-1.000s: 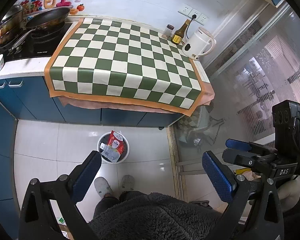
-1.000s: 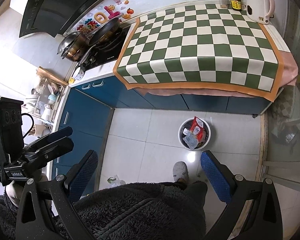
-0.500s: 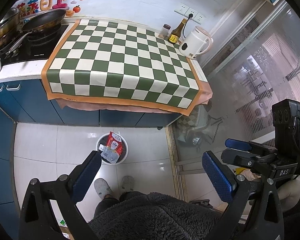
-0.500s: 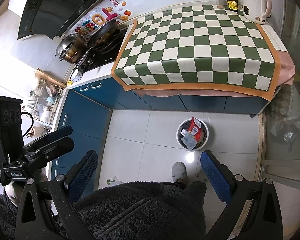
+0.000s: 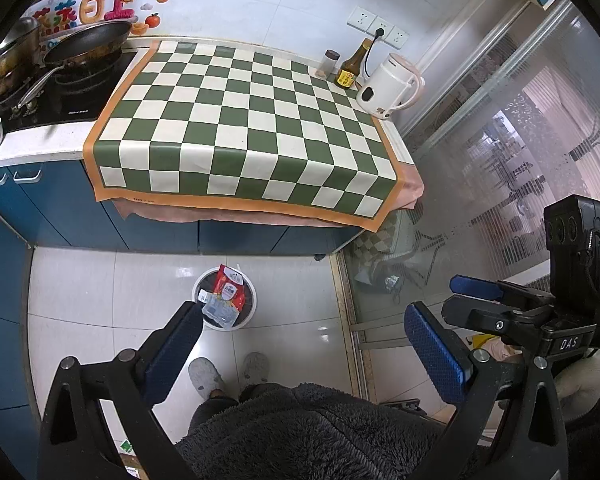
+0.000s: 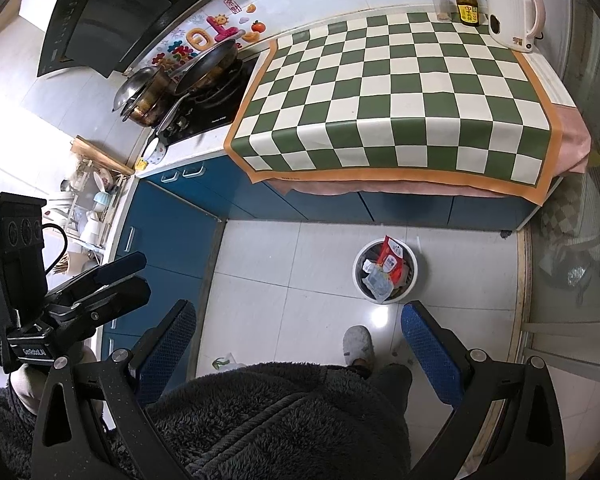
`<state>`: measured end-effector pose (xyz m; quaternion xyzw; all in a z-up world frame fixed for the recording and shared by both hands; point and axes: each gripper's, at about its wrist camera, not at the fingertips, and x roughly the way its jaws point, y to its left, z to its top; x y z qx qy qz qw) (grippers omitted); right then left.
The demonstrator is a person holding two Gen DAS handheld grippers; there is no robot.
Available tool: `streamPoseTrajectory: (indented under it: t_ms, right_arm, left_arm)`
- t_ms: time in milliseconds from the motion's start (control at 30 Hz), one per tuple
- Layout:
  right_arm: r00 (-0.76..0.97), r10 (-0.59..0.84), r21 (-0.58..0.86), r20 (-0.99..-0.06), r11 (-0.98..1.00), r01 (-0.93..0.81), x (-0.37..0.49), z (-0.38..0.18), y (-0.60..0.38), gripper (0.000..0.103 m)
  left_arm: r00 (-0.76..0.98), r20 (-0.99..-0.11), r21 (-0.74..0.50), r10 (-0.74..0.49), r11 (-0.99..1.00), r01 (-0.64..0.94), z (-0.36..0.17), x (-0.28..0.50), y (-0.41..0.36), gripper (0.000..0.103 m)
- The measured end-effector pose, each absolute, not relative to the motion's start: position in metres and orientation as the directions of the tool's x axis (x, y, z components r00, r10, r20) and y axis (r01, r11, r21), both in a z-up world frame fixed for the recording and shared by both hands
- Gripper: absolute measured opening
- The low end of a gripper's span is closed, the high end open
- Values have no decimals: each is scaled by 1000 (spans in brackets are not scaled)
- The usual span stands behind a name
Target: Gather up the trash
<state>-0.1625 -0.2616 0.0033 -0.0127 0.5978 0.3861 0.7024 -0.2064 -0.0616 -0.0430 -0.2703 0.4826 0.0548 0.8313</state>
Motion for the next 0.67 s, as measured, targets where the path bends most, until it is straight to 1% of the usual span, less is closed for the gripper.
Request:
streamPoseTrajectory:
  t_ms: [667]
  right_arm:
    - [-12, 529, 444, -849, 700, -560, -163, 3, -262, 103]
  left_arm:
    - [539, -827, -393, -161, 851, -348, -38, -201, -56, 103]
